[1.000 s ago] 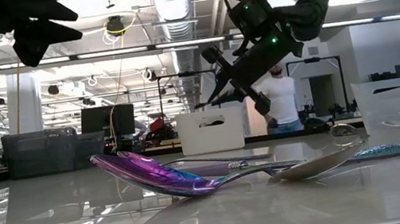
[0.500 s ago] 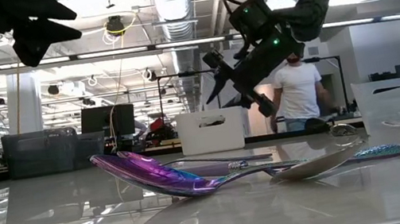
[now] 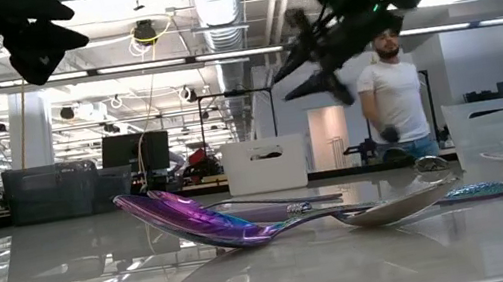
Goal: Sort silverware by color (type)
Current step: Put the blue spoon into the black bin
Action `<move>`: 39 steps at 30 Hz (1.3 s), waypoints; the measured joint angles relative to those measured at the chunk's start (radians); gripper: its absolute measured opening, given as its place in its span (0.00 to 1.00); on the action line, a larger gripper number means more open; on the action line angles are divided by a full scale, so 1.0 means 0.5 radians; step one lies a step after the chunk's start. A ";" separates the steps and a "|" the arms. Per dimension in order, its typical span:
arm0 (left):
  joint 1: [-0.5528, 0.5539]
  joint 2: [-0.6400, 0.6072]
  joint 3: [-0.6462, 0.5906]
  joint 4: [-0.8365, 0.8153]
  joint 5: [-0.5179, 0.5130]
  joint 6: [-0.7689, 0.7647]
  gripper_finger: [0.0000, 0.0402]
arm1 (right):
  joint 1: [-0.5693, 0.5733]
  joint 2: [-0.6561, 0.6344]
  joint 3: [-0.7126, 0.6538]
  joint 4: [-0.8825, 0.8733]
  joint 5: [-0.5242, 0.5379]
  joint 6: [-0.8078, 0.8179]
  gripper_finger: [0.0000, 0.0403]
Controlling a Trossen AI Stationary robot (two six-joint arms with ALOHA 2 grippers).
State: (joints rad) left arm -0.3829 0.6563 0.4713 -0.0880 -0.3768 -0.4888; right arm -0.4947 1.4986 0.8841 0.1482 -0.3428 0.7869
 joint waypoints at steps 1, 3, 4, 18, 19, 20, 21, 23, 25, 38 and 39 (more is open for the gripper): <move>-0.010 0.000 0.000 -0.013 -0.009 0.014 0.38 | 0.001 -0.092 0.000 -0.151 0.042 -0.070 0.47; -0.034 0.006 -0.006 -0.017 -0.011 0.030 0.38 | 0.028 -0.276 0.000 -0.453 0.121 -0.236 0.46; -0.046 0.019 -0.023 0.008 -0.014 0.034 0.38 | 0.069 -0.359 0.000 -0.587 0.157 -0.306 0.45; -0.142 0.922 -0.242 1.215 0.243 0.250 0.38 | 1.670 -0.574 -0.056 -0.556 0.838 -0.289 0.45; -0.142 1.020 -0.191 1.217 0.263 0.265 0.38 | 1.758 -0.521 -0.056 -0.477 0.895 -0.300 0.45; -0.142 1.116 -0.138 1.208 0.281 0.281 0.38 | 1.846 -0.453 -0.056 -0.398 0.947 -0.337 0.45; -0.142 1.205 -0.084 1.177 0.300 0.299 0.38 | 1.918 -0.380 -0.056 -0.313 0.980 -0.386 0.45; -0.142 1.363 0.022 1.112 0.345 0.326 0.38 | 2.026 -0.223 -0.056 -0.183 1.020 -0.556 0.45; -0.142 1.494 0.122 1.002 0.362 0.332 0.38 | 2.093 -0.055 -0.056 -0.050 1.089 -0.714 0.45; -0.113 1.719 0.951 -0.816 0.217 0.183 0.38 | 1.522 0.713 0.178 0.121 1.520 -0.707 0.41; -0.117 1.719 0.993 -0.865 0.158 0.169 0.38 | 1.486 0.763 0.214 0.136 1.500 -0.742 0.41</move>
State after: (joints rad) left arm -0.4415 1.5158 0.9676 -0.5205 -0.2976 -0.4040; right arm 0.2481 1.8803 0.9912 0.2161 0.4073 0.4158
